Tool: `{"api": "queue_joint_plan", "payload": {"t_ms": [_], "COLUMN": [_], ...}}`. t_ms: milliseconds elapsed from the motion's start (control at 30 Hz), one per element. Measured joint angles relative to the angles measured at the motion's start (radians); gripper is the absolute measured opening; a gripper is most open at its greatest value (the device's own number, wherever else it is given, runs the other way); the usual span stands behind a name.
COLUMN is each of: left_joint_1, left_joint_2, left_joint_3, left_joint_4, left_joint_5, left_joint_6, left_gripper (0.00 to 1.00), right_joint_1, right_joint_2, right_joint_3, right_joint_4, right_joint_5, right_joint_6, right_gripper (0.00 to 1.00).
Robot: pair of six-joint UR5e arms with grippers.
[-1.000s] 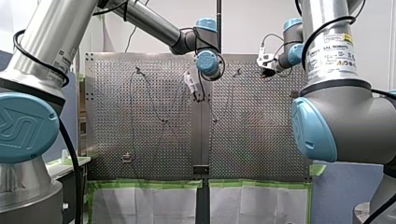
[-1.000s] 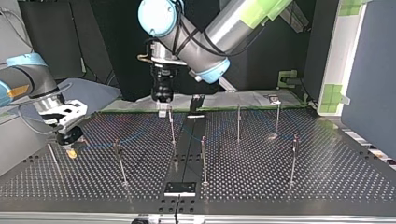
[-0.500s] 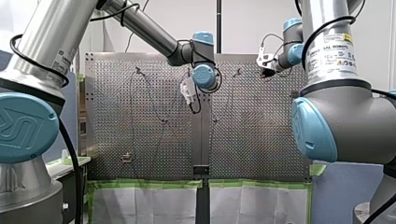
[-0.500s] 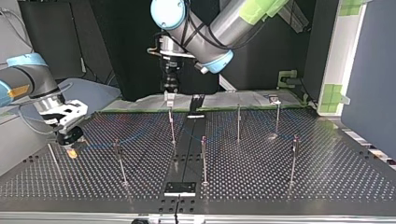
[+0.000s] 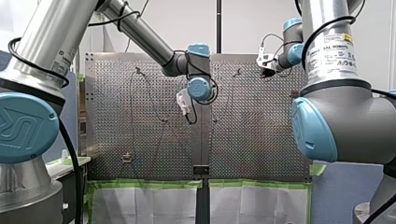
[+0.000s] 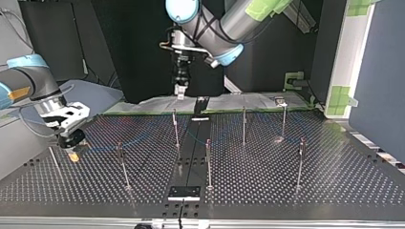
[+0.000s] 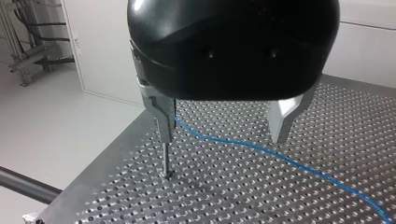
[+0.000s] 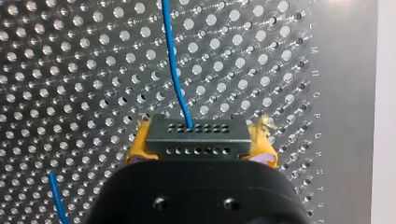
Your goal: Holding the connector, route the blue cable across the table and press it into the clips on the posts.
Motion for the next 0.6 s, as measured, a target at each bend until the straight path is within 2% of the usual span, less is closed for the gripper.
{"api": "queue_joint_plan", "payload": {"t_ms": [600], "left_joint_1": [0.0], "left_joint_2": [0.0], "left_joint_3": [-0.154], "left_joint_4": [0.153], "left_joint_5": [0.001], "left_joint_6": [0.0], "left_gripper": [1.0], "right_joint_1": [-0.001], "right_joint_2": [0.001], "right_joint_3": [0.0], "right_joint_4": [0.001], "right_joint_5": [0.002], "right_joint_6": [-0.003], "right_gripper": [0.0]}}
